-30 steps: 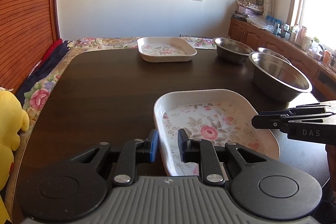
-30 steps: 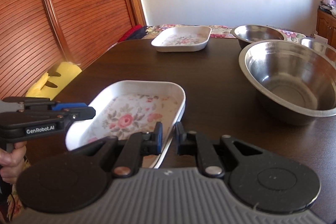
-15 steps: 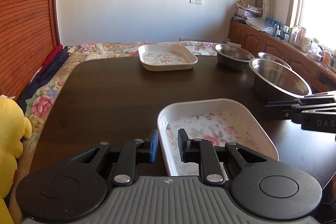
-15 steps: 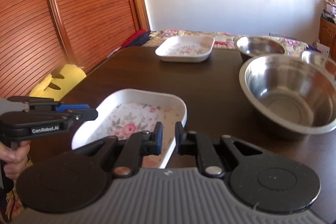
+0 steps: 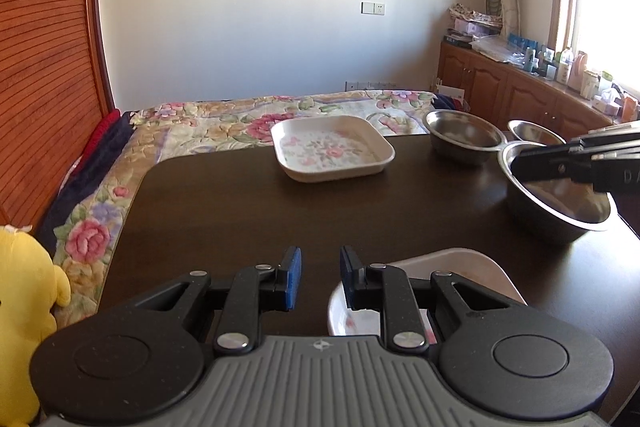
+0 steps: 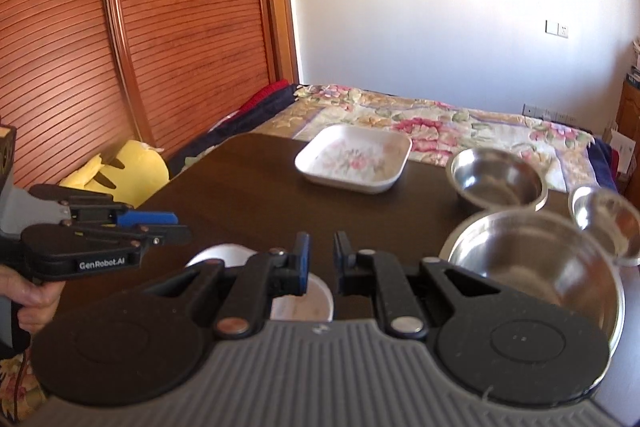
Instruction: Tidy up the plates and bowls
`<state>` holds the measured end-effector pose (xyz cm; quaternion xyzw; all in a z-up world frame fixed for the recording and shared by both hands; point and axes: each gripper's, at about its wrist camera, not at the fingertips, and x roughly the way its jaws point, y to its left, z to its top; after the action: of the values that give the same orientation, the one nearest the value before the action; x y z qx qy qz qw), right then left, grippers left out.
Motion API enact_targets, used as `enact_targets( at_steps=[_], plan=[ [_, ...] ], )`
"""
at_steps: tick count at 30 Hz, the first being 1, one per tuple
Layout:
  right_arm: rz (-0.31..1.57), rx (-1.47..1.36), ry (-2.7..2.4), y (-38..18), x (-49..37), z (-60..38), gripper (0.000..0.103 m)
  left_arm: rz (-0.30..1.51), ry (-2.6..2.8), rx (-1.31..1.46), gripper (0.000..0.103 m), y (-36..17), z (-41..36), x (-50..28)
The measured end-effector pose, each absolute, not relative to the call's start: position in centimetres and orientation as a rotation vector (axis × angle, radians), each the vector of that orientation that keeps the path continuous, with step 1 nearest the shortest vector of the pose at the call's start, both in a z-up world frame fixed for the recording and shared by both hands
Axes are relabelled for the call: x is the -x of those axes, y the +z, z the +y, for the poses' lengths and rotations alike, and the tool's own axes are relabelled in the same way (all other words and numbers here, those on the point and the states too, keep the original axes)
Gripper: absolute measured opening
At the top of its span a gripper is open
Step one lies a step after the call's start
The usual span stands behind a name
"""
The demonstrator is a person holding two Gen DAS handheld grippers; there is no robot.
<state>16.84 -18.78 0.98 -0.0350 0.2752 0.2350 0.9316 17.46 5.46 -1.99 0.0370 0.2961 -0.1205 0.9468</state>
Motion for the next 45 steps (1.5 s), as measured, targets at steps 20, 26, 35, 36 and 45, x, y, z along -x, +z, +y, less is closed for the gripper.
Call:
enact_targets(
  at_steps=[20,26,35,36,45],
  plan=[
    [0.685,0.077,0.496,2.5,-28.7,-18.3,0.046,0.557,-0.262,-0.116,0.060,1.0,5.6,-27.1],
    [0.739,0.076,0.500,1.7,-32.0,-17.2,0.047,0.565,-0.274,-0.131,0.070,0.8,5.5,-29.9],
    [0.852,0.071,0.459,-0.8,-36.5,-17.0,0.048,0.619,-0.298,-0.120,0.069,-1.6,5.5,-33.7],
    [0.859,0.077,0.453,-1.0,-36.8,-16.9,0.048,0.624,-0.297,-0.119,0.066,-1.9,5.5,-34.1],
    [0.911,0.093,0.434,-2.9,-39.2,-16.8,0.043,0.670,-0.293,-0.118,0.047,-4.2,5.3,-36.5]
  ],
)
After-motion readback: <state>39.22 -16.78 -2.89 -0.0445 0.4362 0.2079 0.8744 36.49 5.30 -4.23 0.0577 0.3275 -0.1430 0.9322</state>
